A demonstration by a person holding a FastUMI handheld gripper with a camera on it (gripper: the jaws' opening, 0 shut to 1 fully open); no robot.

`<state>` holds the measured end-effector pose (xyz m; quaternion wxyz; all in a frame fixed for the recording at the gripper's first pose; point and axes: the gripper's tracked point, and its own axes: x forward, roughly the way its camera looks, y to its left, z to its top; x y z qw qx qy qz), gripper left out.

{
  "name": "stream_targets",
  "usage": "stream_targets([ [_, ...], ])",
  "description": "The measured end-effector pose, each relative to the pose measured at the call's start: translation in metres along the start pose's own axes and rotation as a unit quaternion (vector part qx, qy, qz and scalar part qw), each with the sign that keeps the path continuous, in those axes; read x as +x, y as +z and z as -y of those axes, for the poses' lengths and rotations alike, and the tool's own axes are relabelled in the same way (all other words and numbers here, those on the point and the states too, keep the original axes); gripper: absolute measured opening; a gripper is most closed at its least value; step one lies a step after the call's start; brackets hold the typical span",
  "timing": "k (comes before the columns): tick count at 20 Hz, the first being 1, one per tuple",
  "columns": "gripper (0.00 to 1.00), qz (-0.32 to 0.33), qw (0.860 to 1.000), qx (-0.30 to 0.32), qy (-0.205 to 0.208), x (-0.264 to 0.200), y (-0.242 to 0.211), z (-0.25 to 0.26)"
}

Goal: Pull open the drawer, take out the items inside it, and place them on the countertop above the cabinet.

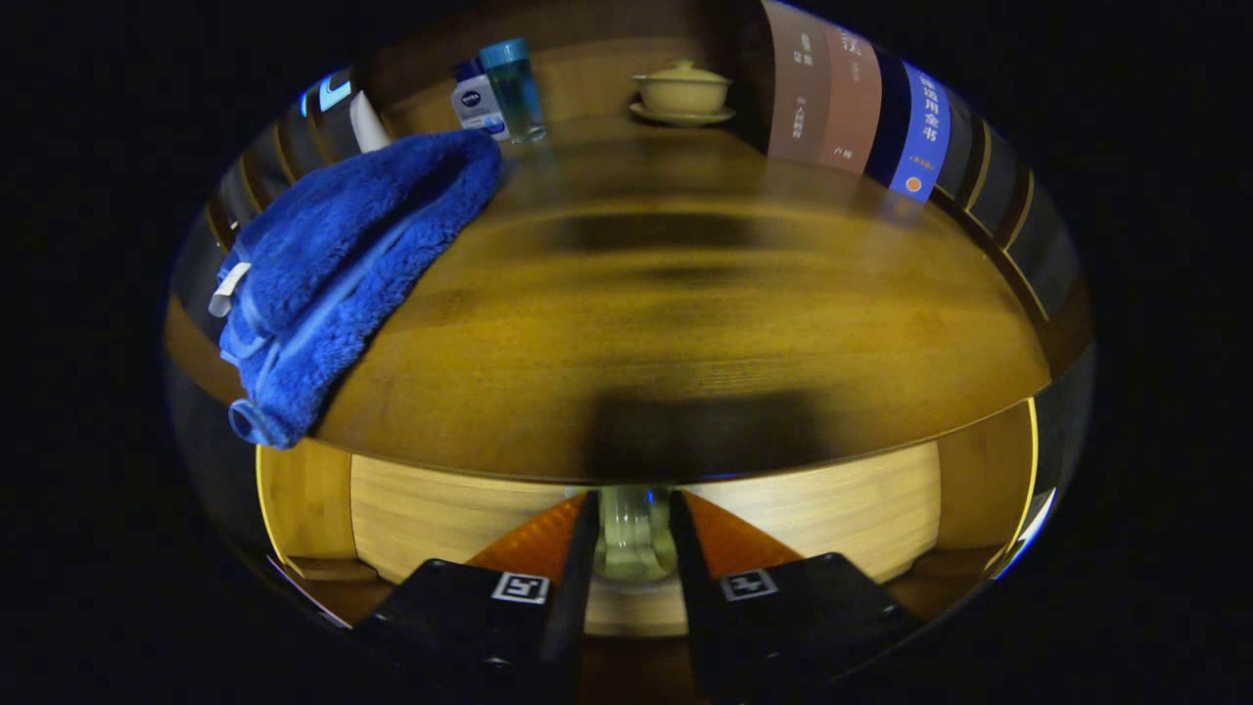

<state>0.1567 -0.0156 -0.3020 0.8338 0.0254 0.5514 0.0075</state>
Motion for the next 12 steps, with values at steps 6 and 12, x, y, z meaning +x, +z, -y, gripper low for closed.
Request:
stream_targets([
  [6,0.19,0.002,1.000,0.011,-0.018,-0.006,0.000,0.006],
  [12,0.19,-0.019,0.999,0.034,0.034,-0.042,-0.002,-0.009],
])
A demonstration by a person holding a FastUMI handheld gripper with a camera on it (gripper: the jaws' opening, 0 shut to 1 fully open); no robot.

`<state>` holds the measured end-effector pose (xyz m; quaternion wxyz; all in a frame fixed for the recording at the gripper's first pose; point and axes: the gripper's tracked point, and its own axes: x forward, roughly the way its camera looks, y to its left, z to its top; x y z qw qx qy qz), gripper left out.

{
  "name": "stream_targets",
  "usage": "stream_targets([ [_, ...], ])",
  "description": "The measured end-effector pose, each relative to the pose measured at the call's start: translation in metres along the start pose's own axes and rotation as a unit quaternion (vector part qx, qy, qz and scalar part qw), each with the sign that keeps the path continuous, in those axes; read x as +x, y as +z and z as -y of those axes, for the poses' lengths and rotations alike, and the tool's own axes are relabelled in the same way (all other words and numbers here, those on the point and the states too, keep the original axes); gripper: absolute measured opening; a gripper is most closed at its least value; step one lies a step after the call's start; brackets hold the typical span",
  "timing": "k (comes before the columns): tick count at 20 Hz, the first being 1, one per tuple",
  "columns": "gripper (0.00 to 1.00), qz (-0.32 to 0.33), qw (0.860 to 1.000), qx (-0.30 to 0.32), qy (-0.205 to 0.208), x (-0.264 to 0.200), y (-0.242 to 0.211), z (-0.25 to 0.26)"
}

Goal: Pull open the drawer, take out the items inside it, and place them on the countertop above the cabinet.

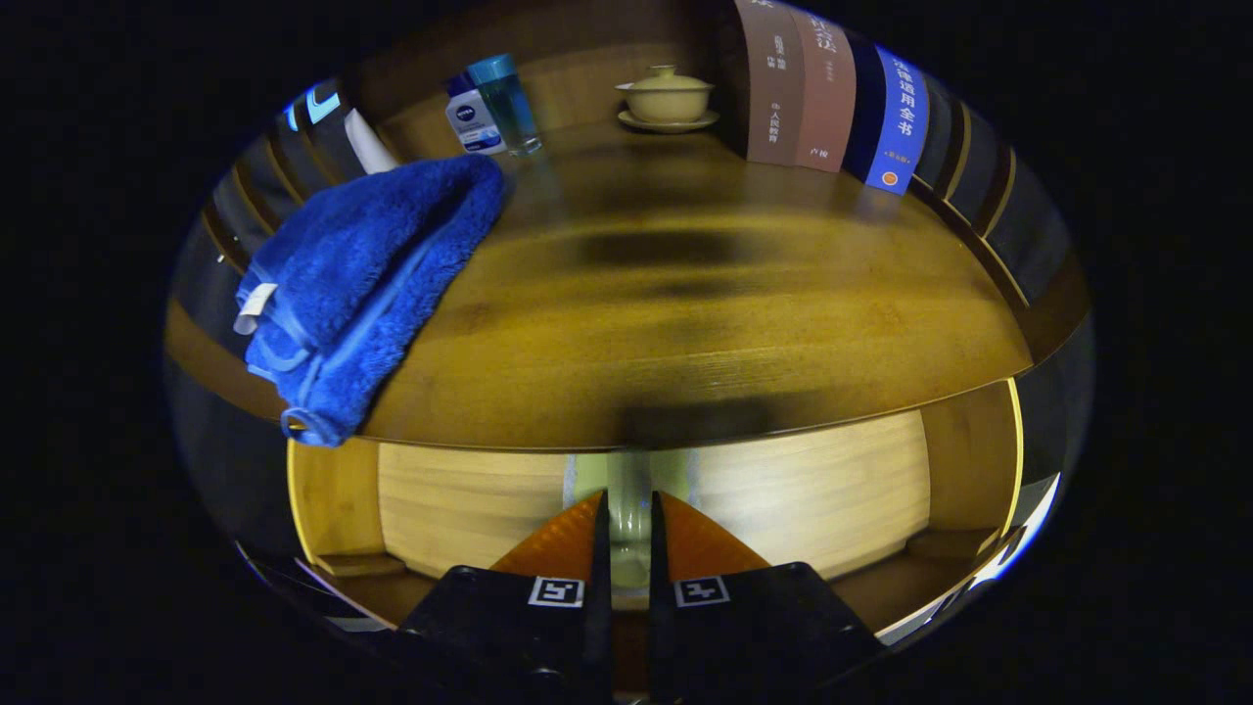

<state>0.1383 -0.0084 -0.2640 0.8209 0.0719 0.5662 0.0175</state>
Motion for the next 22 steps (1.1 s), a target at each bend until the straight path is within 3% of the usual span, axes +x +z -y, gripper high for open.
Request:
stream_targets([
  [5,0.19,-0.003,0.999,-0.030,0.041,-0.049,-0.001,-0.022],
  [9,0.19,-0.007,0.995,-0.013,0.096,-0.090,-0.003,-0.058],
  [12,0.19,0.014,0.994,-0.020,0.108,-0.118,0.012,-0.069],
  [14,0.19,0.043,0.994,-0.019,0.103,-0.133,0.033,-0.065],
  [17,0.19,0.098,0.993,-0.030,0.058,-0.139,0.077,-0.040],
  [22,0.19,0.127,0.991,-0.020,0.031,-0.104,0.122,-0.013],
])
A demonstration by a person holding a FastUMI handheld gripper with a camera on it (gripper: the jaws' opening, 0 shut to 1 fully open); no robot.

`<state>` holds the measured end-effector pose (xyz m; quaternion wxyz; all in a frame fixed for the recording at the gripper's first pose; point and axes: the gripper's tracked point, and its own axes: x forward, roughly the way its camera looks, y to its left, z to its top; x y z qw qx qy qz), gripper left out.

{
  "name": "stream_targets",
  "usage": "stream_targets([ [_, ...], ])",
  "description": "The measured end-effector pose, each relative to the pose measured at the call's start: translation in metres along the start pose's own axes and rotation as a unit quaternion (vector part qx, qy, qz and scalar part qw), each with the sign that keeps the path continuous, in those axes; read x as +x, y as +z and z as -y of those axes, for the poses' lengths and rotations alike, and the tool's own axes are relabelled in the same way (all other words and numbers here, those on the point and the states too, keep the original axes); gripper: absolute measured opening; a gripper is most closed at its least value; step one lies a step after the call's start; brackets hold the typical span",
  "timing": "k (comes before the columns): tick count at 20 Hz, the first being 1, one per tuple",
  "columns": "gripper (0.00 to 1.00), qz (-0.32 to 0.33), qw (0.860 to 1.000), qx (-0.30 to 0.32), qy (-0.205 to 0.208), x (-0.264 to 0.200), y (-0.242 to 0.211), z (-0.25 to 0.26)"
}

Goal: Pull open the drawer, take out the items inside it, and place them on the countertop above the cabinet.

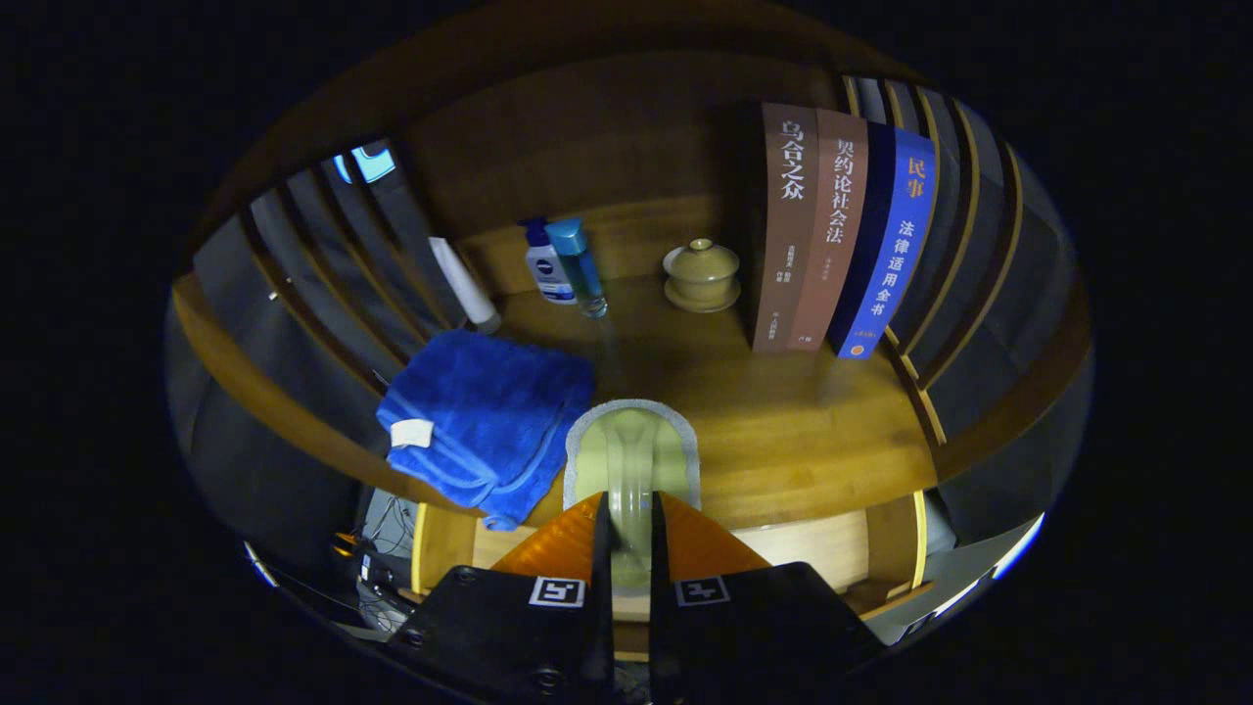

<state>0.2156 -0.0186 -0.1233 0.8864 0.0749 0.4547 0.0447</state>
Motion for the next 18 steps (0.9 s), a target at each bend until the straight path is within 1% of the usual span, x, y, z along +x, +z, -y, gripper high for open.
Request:
stream_targets([
  [6,0.19,-0.009,0.999,0.004,-0.030,0.046,0.022,0.016],
  [10,0.19,-0.029,0.998,-0.017,-0.056,0.071,0.021,0.022],
  [12,0.19,-0.046,0.997,-0.021,-0.060,0.078,0.014,0.020],
  [15,0.19,-0.046,0.996,-0.025,-0.068,0.079,0.016,0.021],
  [16,0.21,-0.044,0.997,-0.023,-0.067,0.083,0.015,0.020],
  [17,0.27,-0.044,0.997,-0.023,-0.061,0.082,0.015,0.015],
  [18,0.35,-0.045,0.997,-0.026,-0.062,0.081,0.011,0.016],
])
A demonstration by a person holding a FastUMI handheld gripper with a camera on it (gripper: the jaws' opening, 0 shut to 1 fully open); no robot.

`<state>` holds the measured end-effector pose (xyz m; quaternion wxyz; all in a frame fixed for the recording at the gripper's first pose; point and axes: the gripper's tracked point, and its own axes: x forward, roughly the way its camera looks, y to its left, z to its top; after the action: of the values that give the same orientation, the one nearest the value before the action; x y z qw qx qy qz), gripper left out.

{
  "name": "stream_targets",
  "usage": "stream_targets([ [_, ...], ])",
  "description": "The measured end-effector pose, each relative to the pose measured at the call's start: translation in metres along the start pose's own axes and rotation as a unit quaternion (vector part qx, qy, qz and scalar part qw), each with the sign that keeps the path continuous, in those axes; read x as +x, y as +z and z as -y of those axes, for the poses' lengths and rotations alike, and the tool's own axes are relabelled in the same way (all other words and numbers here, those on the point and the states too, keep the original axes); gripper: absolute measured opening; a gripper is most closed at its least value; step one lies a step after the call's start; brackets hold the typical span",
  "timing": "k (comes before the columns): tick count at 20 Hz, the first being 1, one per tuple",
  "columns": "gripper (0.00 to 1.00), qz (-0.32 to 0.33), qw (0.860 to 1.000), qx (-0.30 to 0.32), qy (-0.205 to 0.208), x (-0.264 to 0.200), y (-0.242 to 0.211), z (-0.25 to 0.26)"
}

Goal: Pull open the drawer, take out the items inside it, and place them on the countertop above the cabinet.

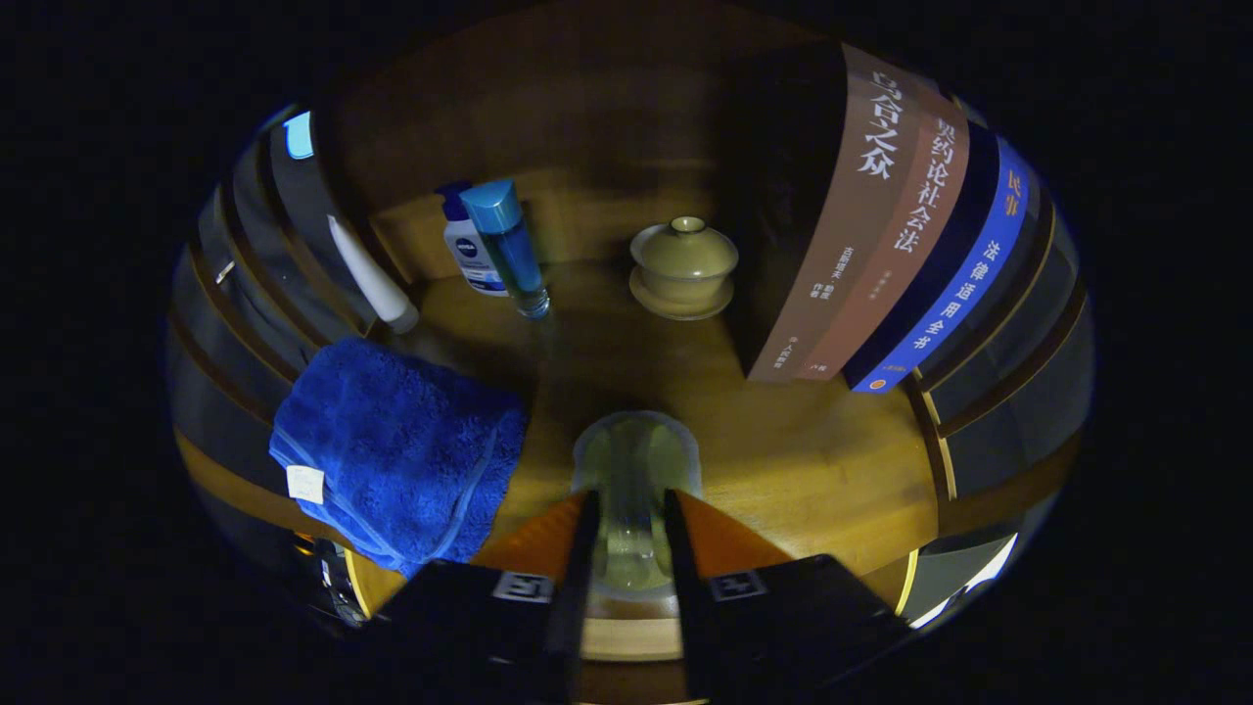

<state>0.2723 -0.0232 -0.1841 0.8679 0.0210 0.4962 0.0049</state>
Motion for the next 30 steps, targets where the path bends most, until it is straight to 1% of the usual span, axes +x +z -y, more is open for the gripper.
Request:
stream_targets([
  [4,0.67,0.026,1.000,-0.008,-0.005,-0.009,0.003,0.002],
  [8,0.99,0.064,0.998,0.018,0.002,-0.026,0.013,0.004],
  [10,0.99,0.078,0.997,0.020,0.012,-0.036,0.015,0.003],
  [13,0.99,0.120,0.992,0.015,0.030,-0.057,0.017,0.002],
  [16,0.99,0.188,0.981,0.012,0.040,-0.084,0.016,0.005],
  [18,1.00,0.242,0.968,0.032,0.060,-0.111,0.012,0.002],
  [19,1.00,0.277,0.957,0.045,0.072,-0.129,0.010,0.002],
  [21,1.00,0.339,0.936,0.058,0.073,-0.161,0.004,0.013],
  [23,0.99,0.407,0.908,0.060,0.074,-0.193,-0.005,0.019],
  [25,0.99,0.457,0.883,0.057,0.091,-0.225,-0.023,0.016],
  [27,0.99,0.504,0.857,0.049,0.090,-0.251,-0.038,0.019],
  [28,0.98,0.522,0.848,0.047,0.085,-0.264,-0.040,0.021],
  [29,0.98,0.533,0.841,0.050,0.079,-0.271,-0.052,0.021],
  [30,0.98,0.536,0.839,0.049,0.079,-0.274,-0.067,0.018],
])
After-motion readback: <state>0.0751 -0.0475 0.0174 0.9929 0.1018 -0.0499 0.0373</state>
